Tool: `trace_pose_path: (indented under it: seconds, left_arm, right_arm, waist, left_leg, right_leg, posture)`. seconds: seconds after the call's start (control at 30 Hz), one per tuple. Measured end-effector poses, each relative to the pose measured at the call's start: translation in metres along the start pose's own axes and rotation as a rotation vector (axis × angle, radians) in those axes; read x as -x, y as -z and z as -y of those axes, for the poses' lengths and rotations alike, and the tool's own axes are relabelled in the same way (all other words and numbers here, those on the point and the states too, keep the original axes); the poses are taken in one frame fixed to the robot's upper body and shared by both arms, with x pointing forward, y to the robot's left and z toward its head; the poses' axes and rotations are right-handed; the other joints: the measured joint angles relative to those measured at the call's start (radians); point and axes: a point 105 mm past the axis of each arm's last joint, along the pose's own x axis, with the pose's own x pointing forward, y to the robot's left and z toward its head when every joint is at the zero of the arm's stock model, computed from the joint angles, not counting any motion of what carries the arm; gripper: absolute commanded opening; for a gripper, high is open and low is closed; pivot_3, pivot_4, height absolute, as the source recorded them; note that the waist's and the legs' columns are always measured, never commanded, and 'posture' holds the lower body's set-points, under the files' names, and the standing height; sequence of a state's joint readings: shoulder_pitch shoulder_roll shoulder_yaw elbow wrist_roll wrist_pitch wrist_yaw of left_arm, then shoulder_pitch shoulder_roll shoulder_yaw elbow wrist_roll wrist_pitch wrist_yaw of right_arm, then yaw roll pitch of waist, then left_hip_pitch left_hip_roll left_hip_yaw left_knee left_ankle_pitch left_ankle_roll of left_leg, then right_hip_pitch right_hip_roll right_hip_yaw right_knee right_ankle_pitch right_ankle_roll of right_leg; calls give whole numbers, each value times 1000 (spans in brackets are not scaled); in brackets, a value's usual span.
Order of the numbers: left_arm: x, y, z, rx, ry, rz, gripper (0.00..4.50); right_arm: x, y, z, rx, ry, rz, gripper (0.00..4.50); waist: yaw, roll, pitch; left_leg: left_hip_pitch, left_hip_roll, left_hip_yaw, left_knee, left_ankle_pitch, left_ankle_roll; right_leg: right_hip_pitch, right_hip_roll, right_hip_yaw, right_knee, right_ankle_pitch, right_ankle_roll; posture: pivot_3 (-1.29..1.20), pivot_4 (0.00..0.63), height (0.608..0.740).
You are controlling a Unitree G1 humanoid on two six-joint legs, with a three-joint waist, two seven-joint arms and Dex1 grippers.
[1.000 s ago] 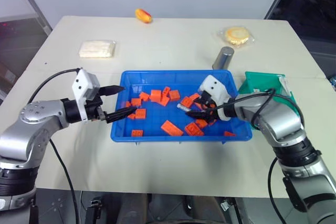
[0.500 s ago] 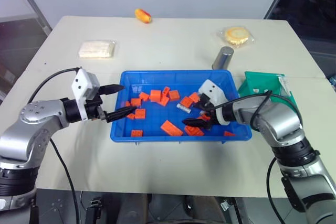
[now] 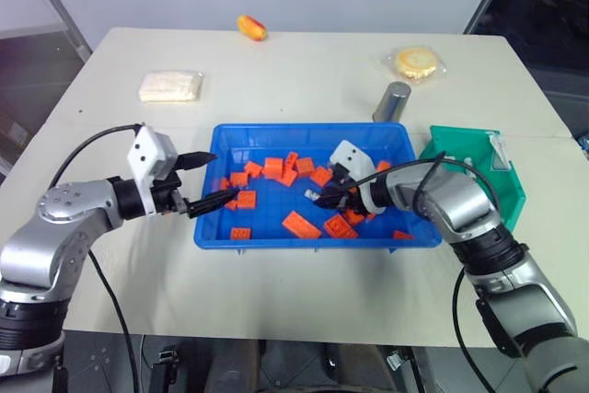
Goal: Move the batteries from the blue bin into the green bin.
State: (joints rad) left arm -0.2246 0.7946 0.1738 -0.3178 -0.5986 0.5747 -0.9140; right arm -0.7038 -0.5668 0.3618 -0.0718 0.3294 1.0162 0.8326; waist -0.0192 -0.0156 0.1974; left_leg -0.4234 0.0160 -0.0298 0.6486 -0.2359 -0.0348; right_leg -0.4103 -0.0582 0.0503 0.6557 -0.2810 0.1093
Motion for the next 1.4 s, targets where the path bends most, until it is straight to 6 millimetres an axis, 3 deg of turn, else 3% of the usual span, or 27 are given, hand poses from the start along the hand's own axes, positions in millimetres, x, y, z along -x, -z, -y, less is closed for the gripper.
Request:
trace_pose_path:
  seconds: [0.17,0.27,0.33,0.43,0.47,0.57,0.63,0.77,1.0,1.13,1.27,1.3,1.4]
  left_arm:
    - [0,0,0,1,-1,1,4500]
    - [0,-2,0,0,8,9,4500]
    - [-2,-7,1,-2,26,26,4500]
    - [-5,-20,1,-32,49,55,4500]
    - [-8,-25,1,-25,67,86,4500]
    - [-16,-37,3,-13,119,143,4500]
    - [-22,-42,3,-21,158,148,4500]
    - [-38,-46,1,-32,234,156,4500]
    - [-53,-45,6,-47,354,138,4500]
    - [-56,-46,5,-68,373,132,4500]
    - [-58,-43,5,-74,378,116,4500]
    - [-58,-43,5,-74,377,115,4500]
    - [-57,-41,5,-69,369,113,4500]
  right_arm:
    - [0,-3,0,22,6,-1,35]
    - [8,-19,4,42,28,32,35]
    - [24,-41,13,60,71,90,35]
    - [80,-78,43,128,254,186,35]
    - [102,-80,54,139,327,199,35]
    - [150,-64,82,103,503,172,35]
    - [168,-42,92,64,569,119,35]
    - [194,7,102,-32,656,10,35]
    - [217,40,96,-82,724,-57,35]
    - [218,55,95,-113,733,-81,2036]
    - [218,57,96,-117,743,-83,4154]
    - [218,56,96,-115,744,-81,4459]
    - [219,47,98,-92,752,-66,4459]
  waist:
    - [0,0,0]
    - [0,0,0]
    - [0,0,0]
    - [10,0,0]
    - [18,0,0]
    - [26,-2,-1]
    - [24,-2,-1]
    - [20,-2,-1]
    - [-5,-1,-1]
    - [-1,-1,-1]
    - [1,-1,-1]
    - [1,-1,-1]
    - [-1,-1,-1]
  left_leg:
    - [0,0,0,0,0,0]
    - [0,0,0,0,0,0]
    - [0,0,0,0,0,0]
    - [-1,-1,0,0,0,0]
    - [-1,-2,-1,0,0,0]
    - [-1,-2,0,0,0,0]
    - [-1,-2,1,0,0,0]
    - [-1,-2,1,0,0,0]
    - [1,0,1,0,0,0]
    - [1,0,1,0,0,0]
    - [1,0,1,0,0,0]
    - [1,0,1,0,0,0]
    - [1,0,1,0,0,0]
  right_leg:
    - [0,0,0,0,0,0]
    - [0,0,0,0,0,0]
    - [-1,0,0,0,0,0]
    - [0,-1,-1,0,0,0]
    - [1,-2,-1,-1,0,0]
    - [2,-3,-1,-4,0,0]
    - [2,-3,-1,-4,0,0]
    - [1,-2,-1,-3,0,0]
    - [1,1,1,-1,0,0]
    - [1,1,1,-1,0,0]
    - [1,1,1,-1,0,0]
    - [1,1,1,-1,0,0]
    - [1,1,1,-1,0,0]
  posture:
    - [0,150,740]
    - [0,150,740]
    - [0,150,740]
    - [0,150,740]
    - [0,150,740]
    - [0,150,740]
    - [0,150,740]
    - [0,150,740]
    - [0,150,740]
    - [0,150,740]
    - [0,150,740]
    - [0,150,740]
    - [0,150,740]
